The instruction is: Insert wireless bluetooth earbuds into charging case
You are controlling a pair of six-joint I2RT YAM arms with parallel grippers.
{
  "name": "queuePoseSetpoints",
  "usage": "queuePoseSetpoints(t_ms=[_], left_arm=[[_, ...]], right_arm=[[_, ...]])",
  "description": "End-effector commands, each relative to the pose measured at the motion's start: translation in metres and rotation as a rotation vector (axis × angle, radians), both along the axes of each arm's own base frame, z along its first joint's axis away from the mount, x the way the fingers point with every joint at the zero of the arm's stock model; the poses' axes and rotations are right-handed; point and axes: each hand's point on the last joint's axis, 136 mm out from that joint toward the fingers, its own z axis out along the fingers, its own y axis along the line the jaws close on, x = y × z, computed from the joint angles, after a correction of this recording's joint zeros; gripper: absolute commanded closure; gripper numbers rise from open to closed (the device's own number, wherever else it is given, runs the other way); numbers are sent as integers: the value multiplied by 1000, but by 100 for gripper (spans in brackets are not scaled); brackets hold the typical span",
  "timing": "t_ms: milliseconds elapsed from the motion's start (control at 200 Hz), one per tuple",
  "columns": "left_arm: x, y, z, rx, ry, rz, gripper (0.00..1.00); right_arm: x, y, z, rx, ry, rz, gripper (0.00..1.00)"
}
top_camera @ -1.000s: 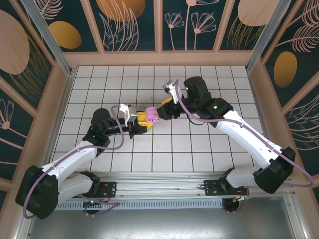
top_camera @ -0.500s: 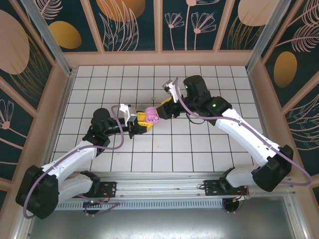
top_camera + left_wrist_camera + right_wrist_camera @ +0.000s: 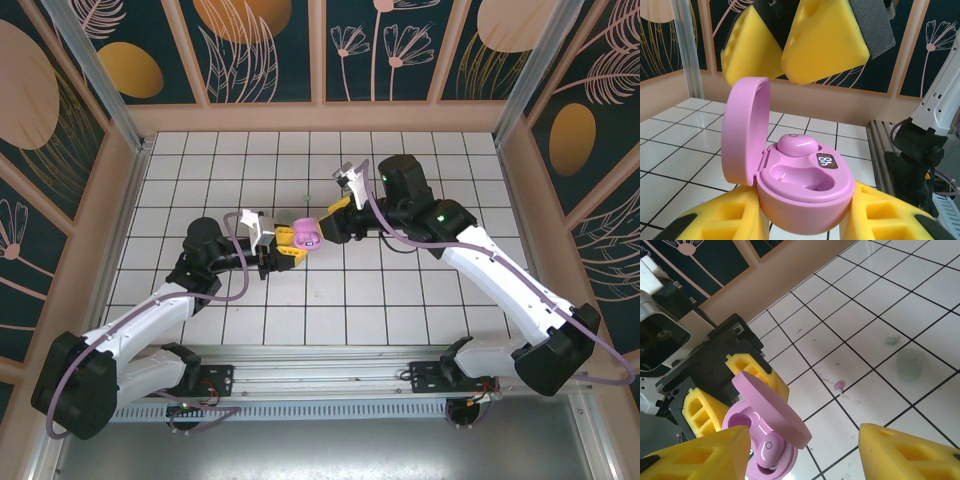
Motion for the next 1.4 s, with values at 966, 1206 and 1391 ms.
queuePoseSetpoints(t_ms=[966, 1206, 1391], left_arm=[[-28, 16, 28, -37, -66, 14, 90], [-34, 22, 35, -51, -78, 33, 91], [-38, 25, 39, -52, -82, 40, 91]], right_arm=[[95, 61, -185, -91, 562, -313, 63], [105, 106, -225, -275, 488, -314, 66], [96, 138, -243, -323, 492, -274, 67]])
